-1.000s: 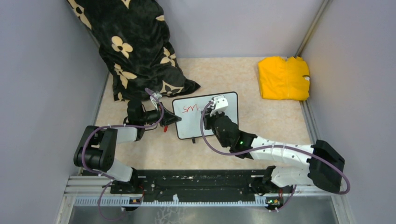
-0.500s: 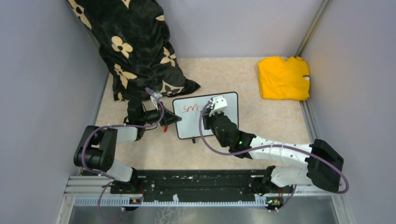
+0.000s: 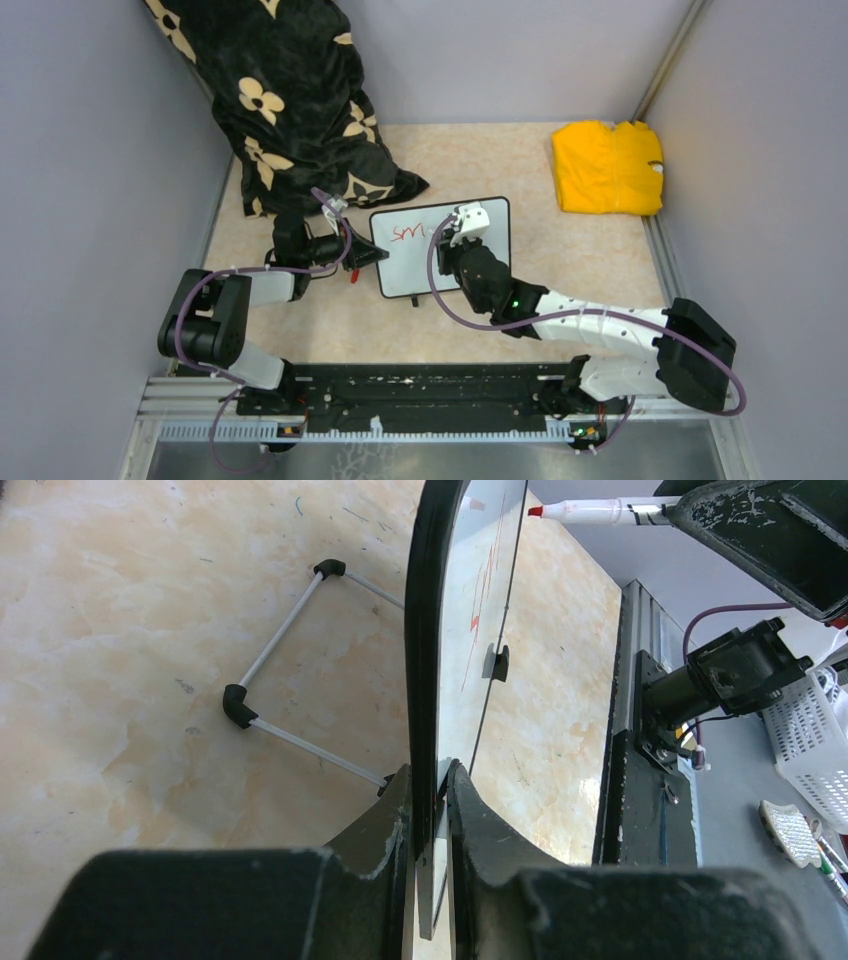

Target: Write a sentence on the whiteboard

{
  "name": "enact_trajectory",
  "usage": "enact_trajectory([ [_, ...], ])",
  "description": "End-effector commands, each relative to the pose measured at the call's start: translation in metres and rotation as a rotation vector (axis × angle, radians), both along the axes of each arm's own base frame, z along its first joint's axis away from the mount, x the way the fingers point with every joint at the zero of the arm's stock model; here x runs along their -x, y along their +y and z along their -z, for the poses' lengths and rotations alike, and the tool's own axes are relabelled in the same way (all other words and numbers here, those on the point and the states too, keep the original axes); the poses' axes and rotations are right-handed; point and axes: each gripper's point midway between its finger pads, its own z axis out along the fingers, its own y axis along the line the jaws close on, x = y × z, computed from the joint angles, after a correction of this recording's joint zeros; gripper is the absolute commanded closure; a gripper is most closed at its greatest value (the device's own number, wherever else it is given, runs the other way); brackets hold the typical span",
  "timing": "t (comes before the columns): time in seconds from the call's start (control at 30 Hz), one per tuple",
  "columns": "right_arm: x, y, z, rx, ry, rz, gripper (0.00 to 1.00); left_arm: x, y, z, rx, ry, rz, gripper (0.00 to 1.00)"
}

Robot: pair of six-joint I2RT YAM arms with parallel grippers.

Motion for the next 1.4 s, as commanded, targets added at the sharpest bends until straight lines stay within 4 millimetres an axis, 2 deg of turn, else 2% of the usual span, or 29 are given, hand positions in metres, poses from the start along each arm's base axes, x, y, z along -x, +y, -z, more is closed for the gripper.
enact_trajectory([
  [0.0,-0.005,-0.003,-0.029,-0.089,-0.056,0.024,1.0,-0.002,-0.002,0.01,-0.034,-0.007,-0.001,1.0],
  [0.4,-0.002,-0.005,-0.031,-0.109,-0.067,0.013,1.0,-0.002,-0.002,0.01,-0.034,-0.007,0.0,1.0],
  [1.37,0.0,0.006,-0.027,-0.107,-0.06,-0.033,1.0,-0.002,-0.002,0.011,-0.036,-0.006,0.002,1.0],
])
